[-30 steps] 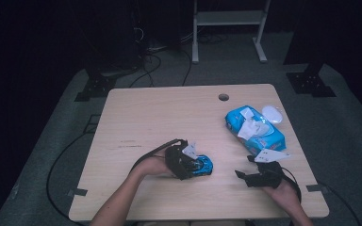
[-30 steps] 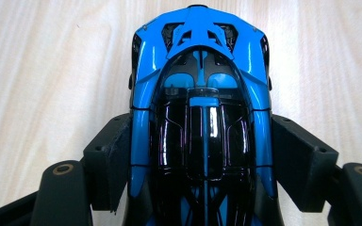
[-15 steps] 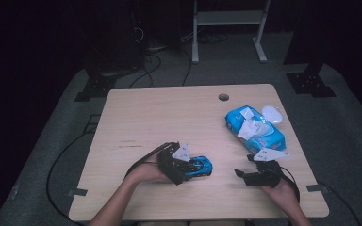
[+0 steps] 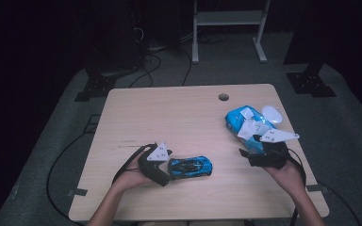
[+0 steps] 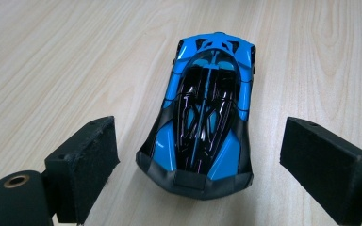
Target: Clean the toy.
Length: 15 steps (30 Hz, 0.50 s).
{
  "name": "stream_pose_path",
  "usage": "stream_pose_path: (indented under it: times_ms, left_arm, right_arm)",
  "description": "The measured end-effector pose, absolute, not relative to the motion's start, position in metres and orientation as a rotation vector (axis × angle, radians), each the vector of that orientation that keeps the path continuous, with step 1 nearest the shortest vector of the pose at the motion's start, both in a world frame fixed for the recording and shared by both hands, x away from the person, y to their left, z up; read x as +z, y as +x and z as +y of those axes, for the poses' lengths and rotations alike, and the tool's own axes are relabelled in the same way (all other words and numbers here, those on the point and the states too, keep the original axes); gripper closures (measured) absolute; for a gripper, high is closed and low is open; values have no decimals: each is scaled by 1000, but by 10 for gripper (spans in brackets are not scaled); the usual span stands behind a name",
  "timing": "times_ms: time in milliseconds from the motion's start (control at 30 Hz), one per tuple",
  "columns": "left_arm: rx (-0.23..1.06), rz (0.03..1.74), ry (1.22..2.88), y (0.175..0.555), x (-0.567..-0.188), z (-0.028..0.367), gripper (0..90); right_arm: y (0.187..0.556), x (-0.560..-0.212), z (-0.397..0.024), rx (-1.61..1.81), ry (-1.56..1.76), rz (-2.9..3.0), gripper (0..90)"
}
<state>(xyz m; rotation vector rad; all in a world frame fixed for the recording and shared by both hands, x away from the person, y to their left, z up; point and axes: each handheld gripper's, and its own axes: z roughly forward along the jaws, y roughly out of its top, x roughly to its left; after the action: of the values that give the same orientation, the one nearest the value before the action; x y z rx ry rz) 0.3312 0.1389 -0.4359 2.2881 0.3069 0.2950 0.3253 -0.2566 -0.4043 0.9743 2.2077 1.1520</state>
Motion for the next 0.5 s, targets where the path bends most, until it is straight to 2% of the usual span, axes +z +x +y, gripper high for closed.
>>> stream_pose_path:
  times_ms: [500]
  left_arm:
    - [281, 351, 2263, 341, -449, 137, 103]
  right_arm:
    - [375, -389, -266, 1012, 1057, 2166, 231]
